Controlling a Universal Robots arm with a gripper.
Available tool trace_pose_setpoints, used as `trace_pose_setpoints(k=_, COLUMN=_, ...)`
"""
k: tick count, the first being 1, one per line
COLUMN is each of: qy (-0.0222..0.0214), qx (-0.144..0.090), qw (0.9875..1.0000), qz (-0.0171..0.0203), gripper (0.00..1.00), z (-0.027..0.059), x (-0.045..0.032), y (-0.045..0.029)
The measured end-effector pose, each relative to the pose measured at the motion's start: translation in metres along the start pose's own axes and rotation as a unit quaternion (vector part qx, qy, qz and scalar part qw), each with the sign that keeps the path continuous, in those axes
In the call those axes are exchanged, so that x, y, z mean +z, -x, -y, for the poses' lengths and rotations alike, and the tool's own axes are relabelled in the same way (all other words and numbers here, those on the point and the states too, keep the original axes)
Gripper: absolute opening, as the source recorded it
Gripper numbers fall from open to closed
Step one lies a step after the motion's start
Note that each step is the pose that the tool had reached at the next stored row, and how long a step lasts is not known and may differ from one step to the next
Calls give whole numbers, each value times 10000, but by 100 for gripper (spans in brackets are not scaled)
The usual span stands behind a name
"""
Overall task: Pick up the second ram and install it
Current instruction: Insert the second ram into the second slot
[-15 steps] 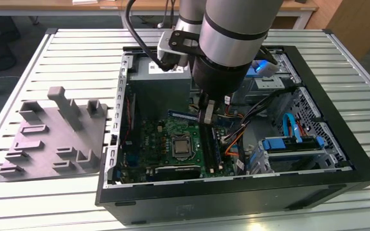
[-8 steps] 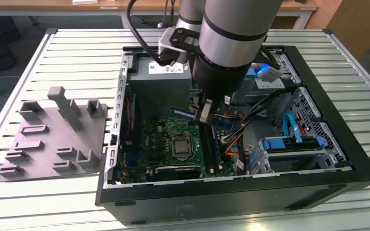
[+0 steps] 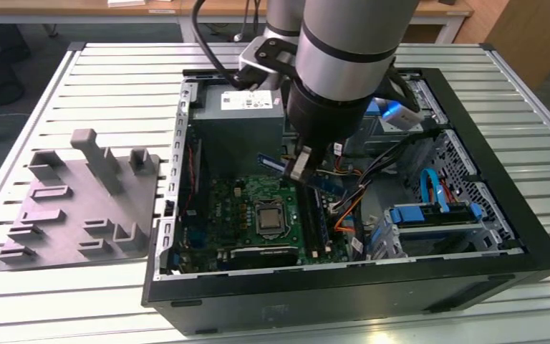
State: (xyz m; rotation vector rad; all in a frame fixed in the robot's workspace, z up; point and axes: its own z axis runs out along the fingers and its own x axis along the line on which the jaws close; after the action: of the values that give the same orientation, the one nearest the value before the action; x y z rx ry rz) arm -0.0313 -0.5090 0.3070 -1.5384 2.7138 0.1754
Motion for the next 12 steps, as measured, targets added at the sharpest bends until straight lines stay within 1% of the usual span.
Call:
trace_pose_setpoints(k=2, qy=-11, qx=161, qw=9999, qz=15, gripper=14, z=0, x=2, y=0)
trace_pose_setpoints(k=5, qy=-28, qx=394, qw=9992, qz=36, gripper=14, z=0, x=4, y=0)
trace_pose_setpoints(k=8, qy=-44, qx=617, qw=9981, qz=56, gripper=14, z=1, x=6, y=0)
trace_pose_setpoints(k=12, qy=-60, qx=851, qw=9963, qz=76, gripper=14, z=1, x=6, y=0)
